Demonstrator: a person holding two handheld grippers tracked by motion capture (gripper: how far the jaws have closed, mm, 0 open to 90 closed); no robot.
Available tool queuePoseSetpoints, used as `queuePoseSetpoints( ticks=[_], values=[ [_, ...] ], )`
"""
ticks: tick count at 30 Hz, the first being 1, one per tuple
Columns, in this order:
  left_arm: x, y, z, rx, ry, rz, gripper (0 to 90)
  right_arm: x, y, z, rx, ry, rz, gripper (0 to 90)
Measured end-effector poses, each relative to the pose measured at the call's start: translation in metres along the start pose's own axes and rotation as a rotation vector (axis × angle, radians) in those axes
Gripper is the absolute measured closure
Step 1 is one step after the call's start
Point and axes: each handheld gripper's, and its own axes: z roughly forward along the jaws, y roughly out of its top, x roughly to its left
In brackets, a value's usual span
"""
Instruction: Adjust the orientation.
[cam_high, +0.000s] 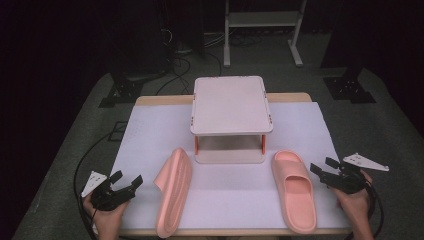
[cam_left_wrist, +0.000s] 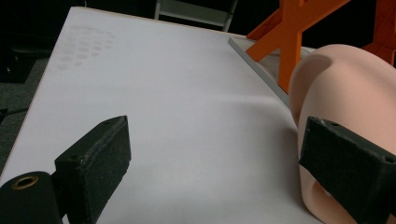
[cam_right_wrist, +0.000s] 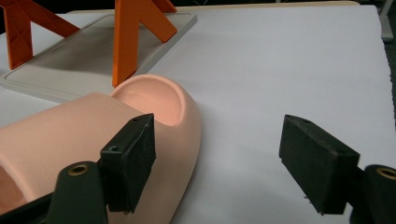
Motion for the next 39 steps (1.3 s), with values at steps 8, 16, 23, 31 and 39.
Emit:
queuePoseSetpoints(
  ticks=[8, 16, 23, 31, 39],
  values=[
    [-0.010, -0.006, -0.010, 0.000, -0.010, 0.009, 8.5, 0.001, 0.000, -0.001, -0.002, 0.005, -0.005, 26.6],
    [-0.016, -0.010, -0.008, 0.032, -0.025, 0.004, 8.5, 0.001, -0.001, -0.001, -0.006, 0.007, -0.007, 26.7],
    [-0.020, -0.012, -0.004, 0.062, -0.039, 0.030, 8.5, 0.000, -0.001, -0.002, -0.011, 0.008, -0.002, 26.7],
    [-0.023, -0.013, 0.000, 0.084, -0.048, 0.032, 8.8, 0.000, 0.000, -0.004, -0.024, 0.007, -0.004, 26.7],
    [-0.029, -0.015, 0.005, 0.121, -0.059, 0.077, 8.8, 0.001, 0.000, -0.004, -0.026, 0.009, -0.006, 26.7]
  ],
)
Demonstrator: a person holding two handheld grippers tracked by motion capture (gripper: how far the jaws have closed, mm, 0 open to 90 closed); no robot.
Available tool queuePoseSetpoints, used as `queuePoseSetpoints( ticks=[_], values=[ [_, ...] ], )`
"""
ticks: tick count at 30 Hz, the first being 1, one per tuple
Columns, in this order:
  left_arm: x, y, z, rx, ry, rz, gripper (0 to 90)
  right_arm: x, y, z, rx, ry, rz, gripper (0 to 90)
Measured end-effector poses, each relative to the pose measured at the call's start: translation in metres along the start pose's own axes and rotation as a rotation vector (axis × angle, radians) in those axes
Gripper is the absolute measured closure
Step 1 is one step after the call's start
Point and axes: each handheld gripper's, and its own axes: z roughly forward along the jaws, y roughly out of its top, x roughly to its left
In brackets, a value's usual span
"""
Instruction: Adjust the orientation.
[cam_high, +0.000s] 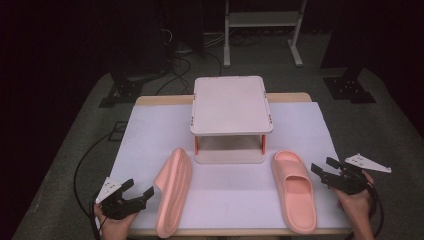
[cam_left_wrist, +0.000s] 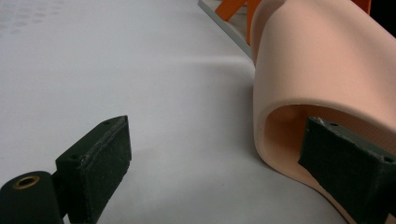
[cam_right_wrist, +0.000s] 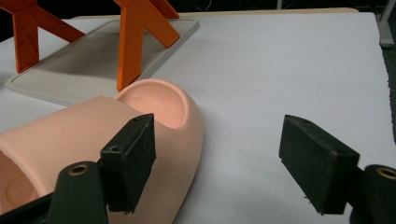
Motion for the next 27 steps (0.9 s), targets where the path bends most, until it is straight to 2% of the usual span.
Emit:
queuePoseSetpoints(
  ticks=[4, 5, 10, 13, 17, 19, 23, 25, 27],
  values=[
    [-0.001, 0.000, 0.001, 0.004, -0.005, -0.003, 9.6, 0.000, 0.000, -0.001, -0.002, 0.001, 0.002, 26.7],
    [-0.002, 0.000, 0.002, 0.006, -0.014, 0.001, 12.3, 0.000, 0.000, -0.001, -0.002, 0.001, 0.003, 26.7],
    [-0.005, 0.001, 0.006, 0.027, -0.024, 0.012, 14.4, 0.000, 0.000, -0.001, -0.003, 0.003, -0.001, 26.7],
    [-0.007, 0.001, 0.012, 0.065, -0.054, 0.015, 23.8, 0.001, 0.000, 0.000, -0.002, 0.004, -0.002, 26.7],
    [-0.010, 0.002, 0.018, 0.086, -0.076, 0.016, 30.4, 0.001, 0.000, 0.000, -0.004, 0.004, -0.003, 26.7],
    [-0.011, 0.003, 0.021, 0.094, -0.079, 0.020, 30.7, 0.001, 0.000, 0.000, -0.005, 0.004, -0.004, 26.8],
    [-0.012, 0.004, 0.026, 0.109, -0.102, 0.013, 35.6, 0.001, 0.000, 0.000, -0.005, 0.005, -0.004, 26.8],
    [-0.011, 0.005, 0.029, 0.120, -0.135, 0.001, 40.8, 0.001, 0.000, 0.000, -0.005, 0.005, -0.004, 26.8],
    [-0.010, 0.005, 0.031, 0.129, -0.153, -0.017, 41.7, 0.001, 0.000, 0.000, -0.004, 0.006, -0.003, 26.8]
  ],
)
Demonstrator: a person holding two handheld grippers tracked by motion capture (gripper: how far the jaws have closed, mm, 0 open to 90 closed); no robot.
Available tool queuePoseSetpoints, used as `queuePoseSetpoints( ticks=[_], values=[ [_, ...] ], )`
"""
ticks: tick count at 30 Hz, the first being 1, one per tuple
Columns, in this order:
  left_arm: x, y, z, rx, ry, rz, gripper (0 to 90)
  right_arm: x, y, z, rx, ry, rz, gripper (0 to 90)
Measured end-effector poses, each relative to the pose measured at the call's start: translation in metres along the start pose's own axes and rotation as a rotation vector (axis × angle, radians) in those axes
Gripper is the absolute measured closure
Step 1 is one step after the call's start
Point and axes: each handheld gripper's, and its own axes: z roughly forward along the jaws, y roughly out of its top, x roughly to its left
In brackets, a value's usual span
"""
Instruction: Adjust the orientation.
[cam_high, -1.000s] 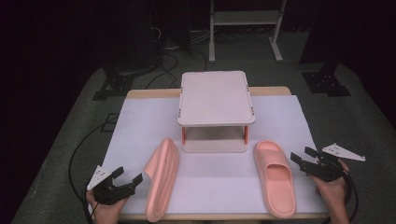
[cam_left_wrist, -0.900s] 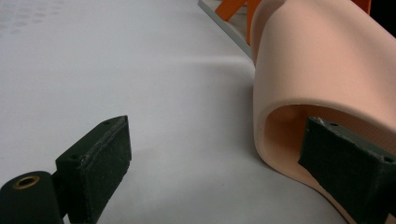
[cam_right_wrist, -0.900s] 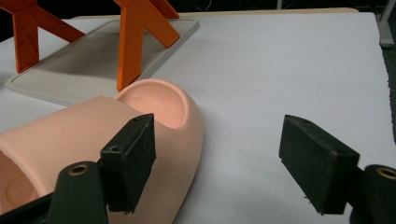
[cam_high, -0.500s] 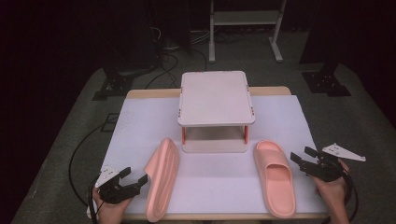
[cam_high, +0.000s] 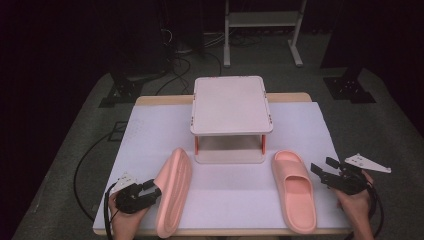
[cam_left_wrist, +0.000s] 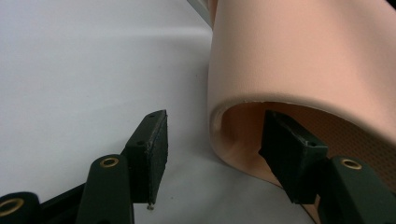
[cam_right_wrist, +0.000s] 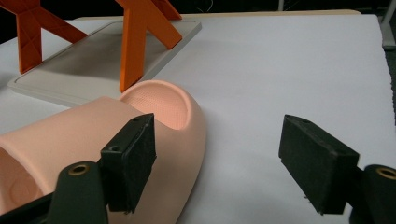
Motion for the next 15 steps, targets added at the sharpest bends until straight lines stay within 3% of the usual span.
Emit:
queuePoseSetpoints(
  ticks=[4, 15],
  values=[
    [0.002, 0.003, 0.005, 0.000, -0.036, -0.039, 43.7, 0.000, 0.000, 0.000, 0.000, 0.000, -0.001, 26.8],
    [-0.006, 0.008, 0.012, 0.004, -0.059, -0.021, 45.1, -0.001, -0.001, 0.000, 0.004, 0.003, 0.001, 26.9]
  ],
)
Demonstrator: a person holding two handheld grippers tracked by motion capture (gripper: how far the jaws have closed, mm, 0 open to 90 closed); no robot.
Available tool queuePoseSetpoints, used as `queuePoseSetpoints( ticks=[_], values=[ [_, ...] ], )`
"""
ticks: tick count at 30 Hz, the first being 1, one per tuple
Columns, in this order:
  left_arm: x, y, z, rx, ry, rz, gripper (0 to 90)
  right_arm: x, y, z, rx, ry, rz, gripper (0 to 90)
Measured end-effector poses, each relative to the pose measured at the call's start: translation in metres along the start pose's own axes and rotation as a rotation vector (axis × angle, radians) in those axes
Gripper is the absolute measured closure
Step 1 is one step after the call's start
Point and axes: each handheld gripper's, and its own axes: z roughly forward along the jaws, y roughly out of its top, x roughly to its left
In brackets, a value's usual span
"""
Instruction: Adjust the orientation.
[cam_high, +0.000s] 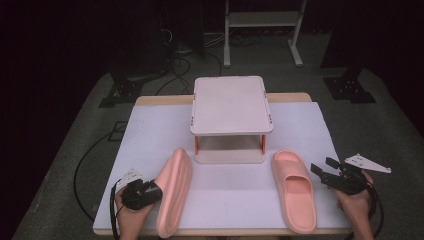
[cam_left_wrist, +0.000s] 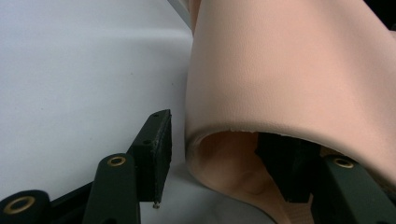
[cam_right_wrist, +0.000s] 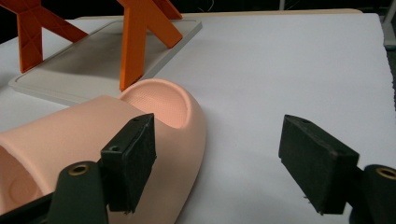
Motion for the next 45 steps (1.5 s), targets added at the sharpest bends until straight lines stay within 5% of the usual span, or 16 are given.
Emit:
queuePoseSetpoints(
  ticks=[17, 45],
  values=[
    [-0.015, 0.009, 0.003, -0.044, -0.020, 0.033, 43.1, -0.001, 0.000, -0.001, -0.007, 0.004, 0.001, 26.9],
    [-0.040, 0.024, 0.023, -0.025, -0.066, 0.095, 36.7, -0.002, -0.001, -0.003, -0.015, 0.011, 0.004, 26.9]
  ],
)
